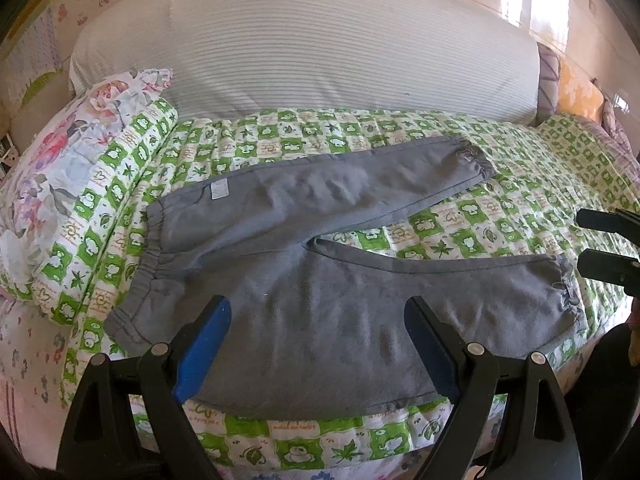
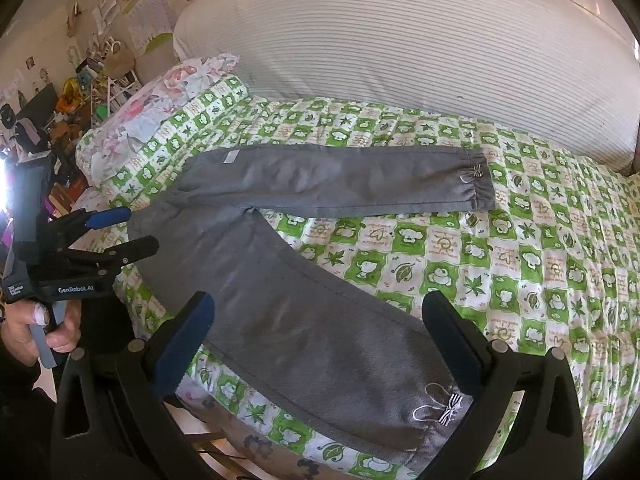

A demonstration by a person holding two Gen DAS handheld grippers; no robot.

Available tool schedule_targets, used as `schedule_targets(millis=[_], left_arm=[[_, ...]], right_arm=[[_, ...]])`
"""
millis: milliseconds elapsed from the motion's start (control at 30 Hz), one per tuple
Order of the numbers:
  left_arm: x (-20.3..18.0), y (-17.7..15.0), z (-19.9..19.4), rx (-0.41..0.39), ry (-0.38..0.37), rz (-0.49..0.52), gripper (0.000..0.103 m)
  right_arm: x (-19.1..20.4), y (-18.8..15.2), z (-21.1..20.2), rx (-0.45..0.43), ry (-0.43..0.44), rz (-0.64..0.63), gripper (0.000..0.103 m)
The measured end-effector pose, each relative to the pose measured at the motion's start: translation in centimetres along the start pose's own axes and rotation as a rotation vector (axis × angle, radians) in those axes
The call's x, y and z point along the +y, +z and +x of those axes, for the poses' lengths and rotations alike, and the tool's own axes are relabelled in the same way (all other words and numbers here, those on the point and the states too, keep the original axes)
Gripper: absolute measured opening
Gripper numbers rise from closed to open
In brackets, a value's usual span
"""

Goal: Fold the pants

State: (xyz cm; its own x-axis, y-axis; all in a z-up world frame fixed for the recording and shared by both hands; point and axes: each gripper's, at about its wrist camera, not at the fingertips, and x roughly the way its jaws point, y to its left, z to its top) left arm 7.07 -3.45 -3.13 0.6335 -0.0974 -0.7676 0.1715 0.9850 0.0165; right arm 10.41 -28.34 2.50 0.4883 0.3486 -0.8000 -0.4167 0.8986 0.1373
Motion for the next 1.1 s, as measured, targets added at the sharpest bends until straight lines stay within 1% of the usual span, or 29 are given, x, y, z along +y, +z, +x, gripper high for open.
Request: schedule_targets(millis=[333, 533, 733, 867, 1100], left_arm=[[-0.2, 1.0, 1.2, 0.009, -0.019, 0.014, 0.089], [-0.3, 1.6, 2.3, 0.022, -0.023, 0.020, 0.089], [-0.4, 2.5, 3.1, 0.012, -0.022, 0.034, 0.089], [-0.4, 3.2, 4.1, 0.020, -0.032, 0.040, 0.089], [-0.4, 4.3, 5.9, 0.039, -0.053, 0.037, 0.089]], right_arm=[[-1.6, 0.4, 1.1, 0.006, 0.002, 0.039, 0.103], [-2.0, 0.9, 2.0, 0.019, -0.002, 0.040, 0.103], [-2.9, 2.0, 3.0, 0.021, -0.010, 0.044, 0.103], [-4.1, 3.0, 4.1, 0.029, -0.002, 0.083, 0.103], [-5.4, 4.5, 5.5, 0.038, -0.015, 0.096, 0.103]])
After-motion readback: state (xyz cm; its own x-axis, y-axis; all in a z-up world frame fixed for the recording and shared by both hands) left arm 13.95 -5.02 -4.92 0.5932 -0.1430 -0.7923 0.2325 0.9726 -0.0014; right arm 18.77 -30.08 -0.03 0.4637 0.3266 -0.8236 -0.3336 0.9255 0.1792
